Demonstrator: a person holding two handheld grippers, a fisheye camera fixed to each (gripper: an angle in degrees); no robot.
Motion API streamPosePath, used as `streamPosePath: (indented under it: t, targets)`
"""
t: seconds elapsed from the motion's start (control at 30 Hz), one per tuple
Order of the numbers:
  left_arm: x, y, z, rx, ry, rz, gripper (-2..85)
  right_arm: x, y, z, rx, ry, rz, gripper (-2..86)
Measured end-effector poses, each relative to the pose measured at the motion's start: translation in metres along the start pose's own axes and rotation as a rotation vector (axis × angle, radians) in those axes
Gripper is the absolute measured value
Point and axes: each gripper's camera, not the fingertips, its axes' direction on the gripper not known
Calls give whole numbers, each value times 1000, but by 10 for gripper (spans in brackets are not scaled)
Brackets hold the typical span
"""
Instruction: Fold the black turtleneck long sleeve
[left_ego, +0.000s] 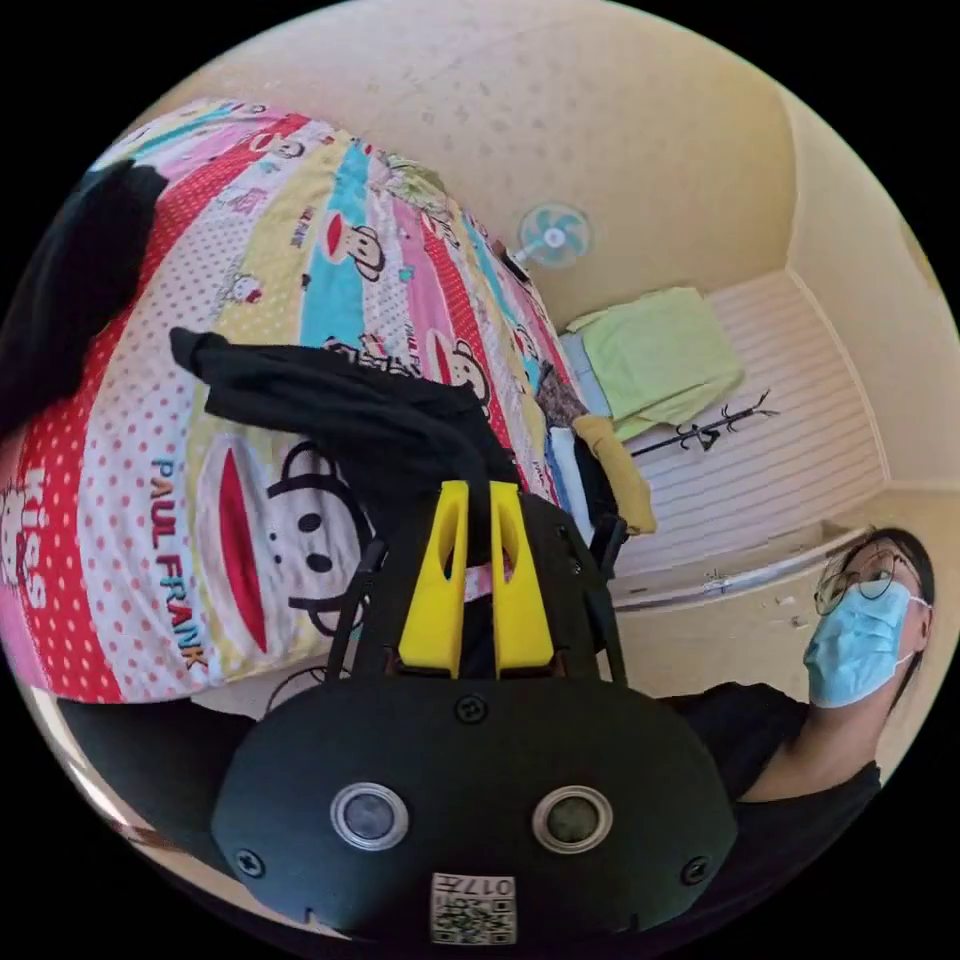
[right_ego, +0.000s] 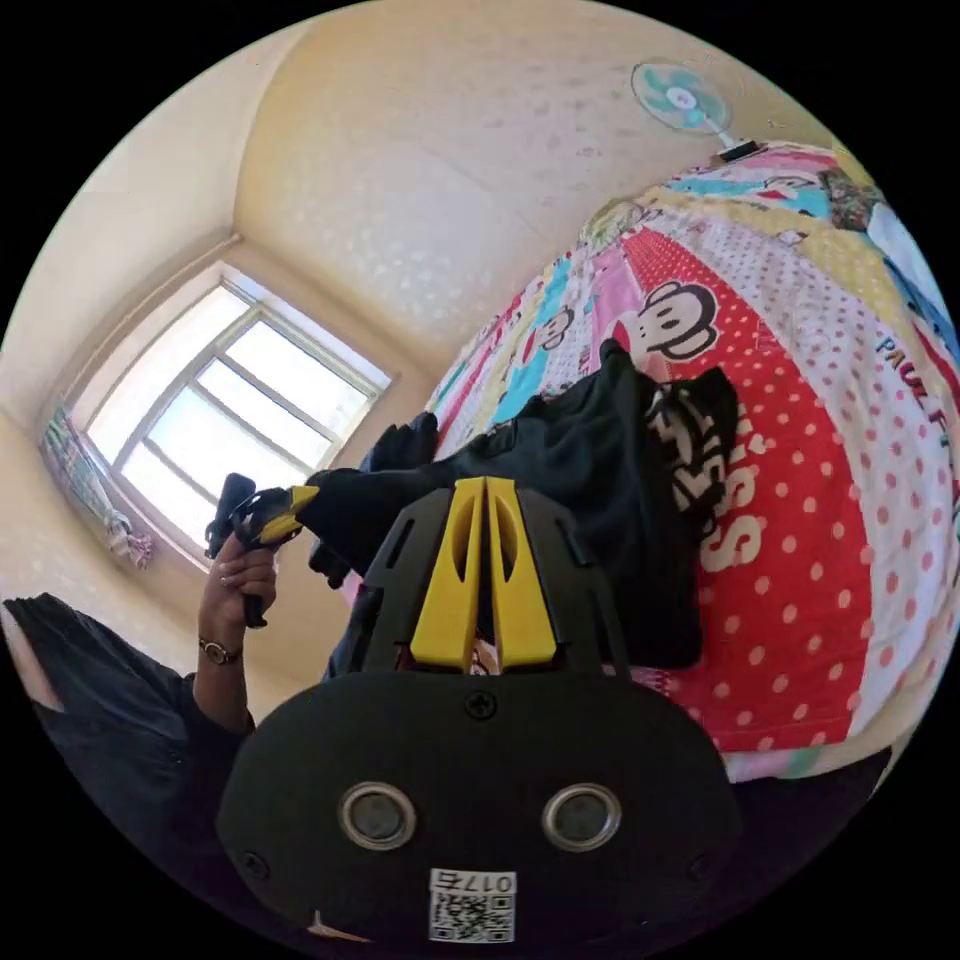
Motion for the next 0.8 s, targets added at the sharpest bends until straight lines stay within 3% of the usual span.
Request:
streamPosePath:
  t: [0.17, 0.3, 0.37, 0.43, 0.57, 0.67, 0.8]
  targets:
    - [89, -30, 127, -205, 61, 284, 42, 21, 21, -103, 332, 223, 131, 5]
    - [112, -16, 249, -467, 84, 321, 78, 52, 34, -148, 441, 128, 245, 5]
    - [108, -2, 271, -514, 96, 309, 94, 59, 37, -156, 452, 116, 276, 5]
    - [102, 9, 269, -496, 87, 306, 104, 62, 39, -161, 450, 99, 289, 4]
    - [68, 27, 208, -247, -174, 240, 123, 62, 44, -172, 459, 38, 295, 5]
    - [17, 37, 177, -160, -318, 25, 170, 61, 52, -176, 472, 13, 307, 6]
    - [-47, 58, 194, -226, -176, -179, 180, 54, 63, -178, 479, -36, 286, 16]
